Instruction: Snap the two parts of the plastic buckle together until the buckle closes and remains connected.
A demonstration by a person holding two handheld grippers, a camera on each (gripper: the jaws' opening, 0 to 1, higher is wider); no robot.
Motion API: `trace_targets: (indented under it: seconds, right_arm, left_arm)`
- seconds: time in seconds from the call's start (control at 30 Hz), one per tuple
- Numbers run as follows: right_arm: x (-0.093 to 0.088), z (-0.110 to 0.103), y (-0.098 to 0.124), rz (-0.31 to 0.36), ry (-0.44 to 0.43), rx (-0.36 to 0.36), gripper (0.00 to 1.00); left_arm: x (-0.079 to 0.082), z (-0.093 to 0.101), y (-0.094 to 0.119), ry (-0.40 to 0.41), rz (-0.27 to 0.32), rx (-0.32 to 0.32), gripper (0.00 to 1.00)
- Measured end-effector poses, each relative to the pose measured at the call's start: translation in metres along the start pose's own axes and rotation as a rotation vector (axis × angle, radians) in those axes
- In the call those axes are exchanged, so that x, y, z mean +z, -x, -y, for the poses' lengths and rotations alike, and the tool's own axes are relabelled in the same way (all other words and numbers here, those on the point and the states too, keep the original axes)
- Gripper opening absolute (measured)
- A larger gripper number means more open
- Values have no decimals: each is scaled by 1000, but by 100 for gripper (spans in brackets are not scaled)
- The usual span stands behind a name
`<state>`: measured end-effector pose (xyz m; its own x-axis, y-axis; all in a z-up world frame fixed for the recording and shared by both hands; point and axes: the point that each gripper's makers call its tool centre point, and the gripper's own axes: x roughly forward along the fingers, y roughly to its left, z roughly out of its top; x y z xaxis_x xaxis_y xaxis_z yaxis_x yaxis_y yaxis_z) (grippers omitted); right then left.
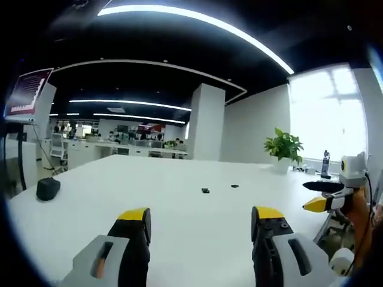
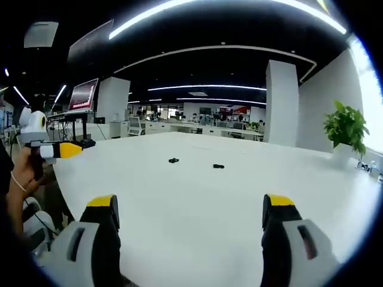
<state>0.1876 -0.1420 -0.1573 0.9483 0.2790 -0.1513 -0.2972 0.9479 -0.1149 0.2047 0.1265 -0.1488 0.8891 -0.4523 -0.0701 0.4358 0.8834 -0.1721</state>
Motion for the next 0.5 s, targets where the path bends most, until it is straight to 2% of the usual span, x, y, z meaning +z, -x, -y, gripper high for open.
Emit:
trace_targets:
  seconds: [0.2, 0.33, 0.5]
  right_arm:
    - [3, 2, 2, 2, 5, -15, 100]
    - [9, 4, 5, 38, 7, -25, 99]
    - [10, 4, 5, 42, 20, -20, 94]
  left_arm:
    - [3, 0, 2, -6, 7, 7, 69]
    - [3, 0, 3, -7, 5, 7, 69]
    - [2, -2, 3, -14, 3, 18, 69]
